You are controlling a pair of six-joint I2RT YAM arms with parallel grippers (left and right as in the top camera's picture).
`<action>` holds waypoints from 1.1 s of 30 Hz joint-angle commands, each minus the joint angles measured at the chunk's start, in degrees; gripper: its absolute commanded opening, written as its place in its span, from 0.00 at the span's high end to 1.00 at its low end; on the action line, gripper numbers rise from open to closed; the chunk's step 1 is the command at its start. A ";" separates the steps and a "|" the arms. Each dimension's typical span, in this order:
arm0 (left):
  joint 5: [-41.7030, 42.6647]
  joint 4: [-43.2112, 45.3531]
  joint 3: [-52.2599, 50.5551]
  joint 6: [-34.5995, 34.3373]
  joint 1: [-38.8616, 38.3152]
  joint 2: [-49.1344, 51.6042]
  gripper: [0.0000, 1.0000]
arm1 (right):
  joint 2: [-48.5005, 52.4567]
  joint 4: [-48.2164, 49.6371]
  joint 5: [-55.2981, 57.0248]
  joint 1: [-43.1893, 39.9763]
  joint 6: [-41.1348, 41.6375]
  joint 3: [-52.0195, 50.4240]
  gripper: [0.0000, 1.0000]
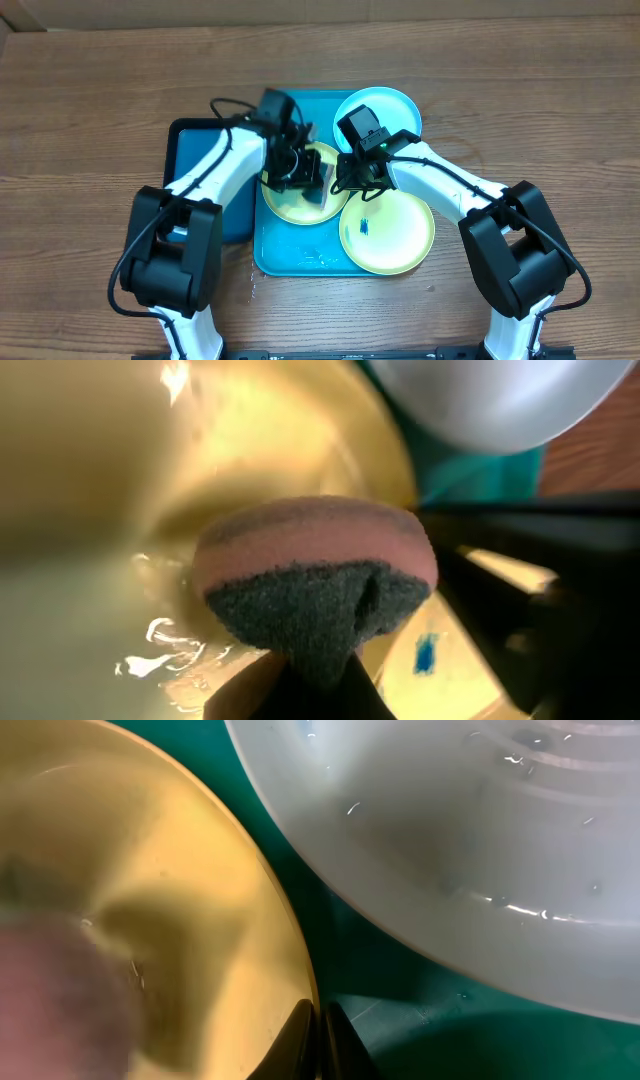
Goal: Clean dirty plates on tray and stack at the side
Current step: 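Scrub the upper-left yellow plate with the sponge in the left gripper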
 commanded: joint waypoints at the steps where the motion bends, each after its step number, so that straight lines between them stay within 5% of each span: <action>1: -1.99 -1.16 3.50 2.34 0.70 -0.20 0.96 | -2.29 0.35 0.17 -0.04 0.42 1.16 0.96; 8: -18.47 -1.42 0.22 0.07 -0.98 0.31 0.96 | -2.29 0.35 0.17 -0.04 0.42 1.16 0.96; 16: -18.29 6.54 -8.07 -2.45 -2.91 1.53 0.96 | -2.29 0.35 0.17 -0.04 0.42 1.16 0.96; 27: 4.92 9.99 -8.24 -0.20 -2.82 1.51 0.96 | -2.29 0.33 0.20 -0.04 0.39 1.16 0.96; 33: 10.01 2.82 -0.09 2.01 -0.20 -0.37 0.96 | -2.29 0.33 0.20 -0.04 0.39 1.16 0.96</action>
